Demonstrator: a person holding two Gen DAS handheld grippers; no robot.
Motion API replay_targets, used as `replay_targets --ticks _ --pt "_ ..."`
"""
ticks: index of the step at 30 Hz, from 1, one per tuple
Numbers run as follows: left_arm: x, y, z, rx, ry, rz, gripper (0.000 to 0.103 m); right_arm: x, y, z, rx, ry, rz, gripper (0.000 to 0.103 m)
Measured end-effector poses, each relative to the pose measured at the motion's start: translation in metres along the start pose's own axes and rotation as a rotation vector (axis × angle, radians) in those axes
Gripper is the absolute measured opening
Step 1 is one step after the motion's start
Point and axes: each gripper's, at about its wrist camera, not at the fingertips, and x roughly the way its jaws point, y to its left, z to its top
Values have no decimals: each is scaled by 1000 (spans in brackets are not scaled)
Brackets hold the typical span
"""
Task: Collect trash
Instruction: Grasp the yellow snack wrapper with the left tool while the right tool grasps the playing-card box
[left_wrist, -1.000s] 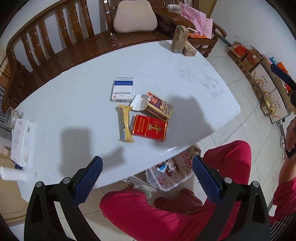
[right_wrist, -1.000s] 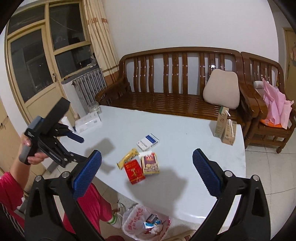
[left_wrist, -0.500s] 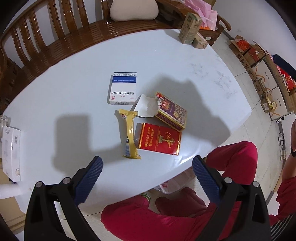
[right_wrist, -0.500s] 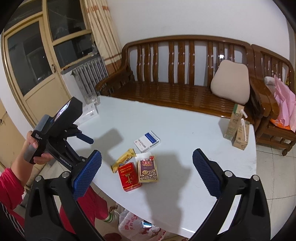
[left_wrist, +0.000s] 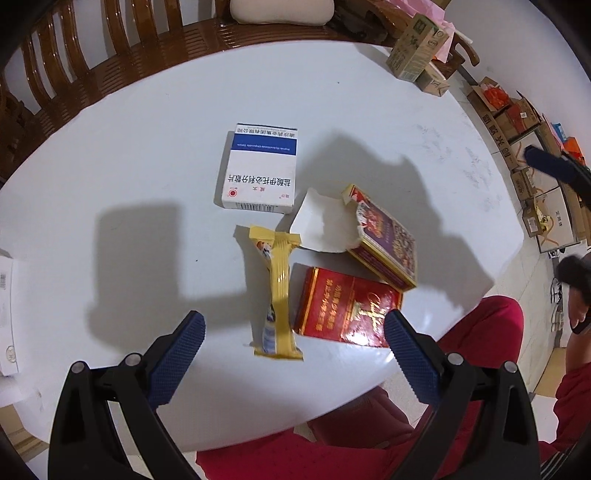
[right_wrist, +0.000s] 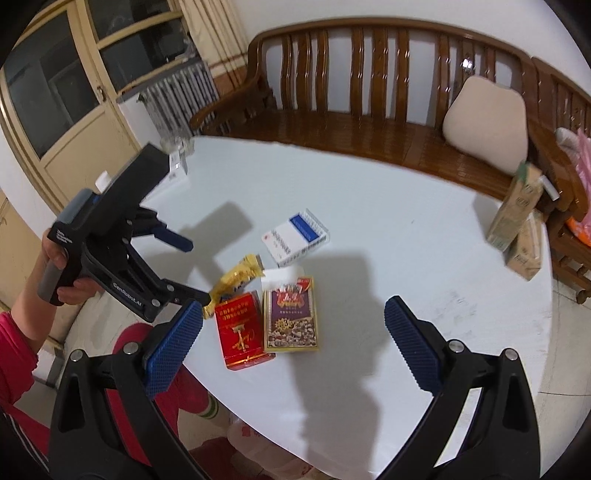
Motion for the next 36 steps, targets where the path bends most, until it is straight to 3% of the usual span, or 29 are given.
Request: replay_targets --ticks 6,13,25,30,36 --pt "20 8 7 -16 14 -7 93 48 0 -7 -18 103 27 96" --pt "37 20 12 -62 36 -17 79 97 -7 -14 -17 197 69 96" --pt "45 21 13 -78 29 -42 58 128 -5 -16 -25 230 94 96" --pt "44 16 14 -77 20 -60 49 133 -6 -15 -24 236 99 75" --pt "49 17 16 -98 15 -87 49 138 -7 -16 -12 246 127 64"
